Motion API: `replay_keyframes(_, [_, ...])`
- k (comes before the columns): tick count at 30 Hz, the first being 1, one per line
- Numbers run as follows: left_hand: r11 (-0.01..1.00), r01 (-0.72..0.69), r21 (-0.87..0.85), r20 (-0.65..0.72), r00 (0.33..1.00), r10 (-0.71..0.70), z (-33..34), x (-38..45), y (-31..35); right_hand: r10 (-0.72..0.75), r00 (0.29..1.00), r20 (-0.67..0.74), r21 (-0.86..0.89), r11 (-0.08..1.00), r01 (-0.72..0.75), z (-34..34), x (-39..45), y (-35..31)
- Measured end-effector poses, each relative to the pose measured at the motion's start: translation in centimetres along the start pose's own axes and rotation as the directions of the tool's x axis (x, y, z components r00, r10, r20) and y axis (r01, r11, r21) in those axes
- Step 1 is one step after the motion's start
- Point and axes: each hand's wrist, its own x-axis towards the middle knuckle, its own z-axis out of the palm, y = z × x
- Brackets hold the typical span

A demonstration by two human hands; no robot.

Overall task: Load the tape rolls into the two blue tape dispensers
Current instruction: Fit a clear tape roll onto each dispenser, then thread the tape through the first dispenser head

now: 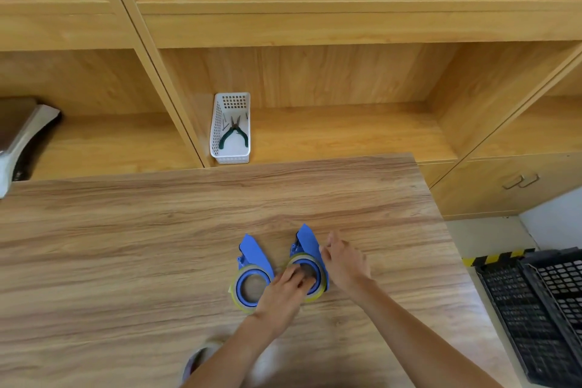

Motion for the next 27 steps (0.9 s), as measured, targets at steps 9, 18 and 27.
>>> replay_keyframes(9, [0.779,0.391,-0.490,-0.175,0.831,-0.527,-3.9,-7.6,-6.8,-0.305,0.917,0.259,-0.091,0.937,0.337,4.0,-0.1,-9.4])
replay_keyframes(18, [0.556,0.539,-0.633,0.010,0.724,-0.690,-2.7,-12.2,-11.1,-0.288,0.918,0.272,-0.289,0.886,0.363,5.5,0.7,-11.5])
replay_keyframes(27, [0.377,0.565,-0.734,0.140,0.669,-0.730,-2.4,-11.9,-11.2,-0.297,0.935,0.192,0.006,0.953,0.302,5.3,0.1,-12.3])
